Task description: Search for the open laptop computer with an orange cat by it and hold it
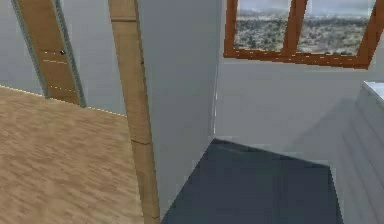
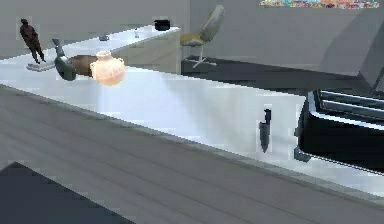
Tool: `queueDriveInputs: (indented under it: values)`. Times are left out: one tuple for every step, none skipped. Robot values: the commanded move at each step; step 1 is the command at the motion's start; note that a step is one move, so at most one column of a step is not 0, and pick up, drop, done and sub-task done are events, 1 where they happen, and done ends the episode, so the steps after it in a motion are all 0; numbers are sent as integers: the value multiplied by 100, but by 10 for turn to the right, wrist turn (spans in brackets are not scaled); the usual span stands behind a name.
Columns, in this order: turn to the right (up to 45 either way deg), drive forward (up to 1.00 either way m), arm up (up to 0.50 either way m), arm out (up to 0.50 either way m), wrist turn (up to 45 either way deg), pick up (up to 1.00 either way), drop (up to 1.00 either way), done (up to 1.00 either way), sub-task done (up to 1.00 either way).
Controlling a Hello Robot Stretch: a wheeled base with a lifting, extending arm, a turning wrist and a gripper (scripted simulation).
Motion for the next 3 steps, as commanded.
queueDriveInputs:
  values:
    - [-180, 0, 0, 0, 0, 0, 0, 0, 0]
    - [0, 60, 0, 0, 0, 0, 0, 0, 0]
    - [-450, 0, 0, 0, 0, 0, 0, 0, 0]
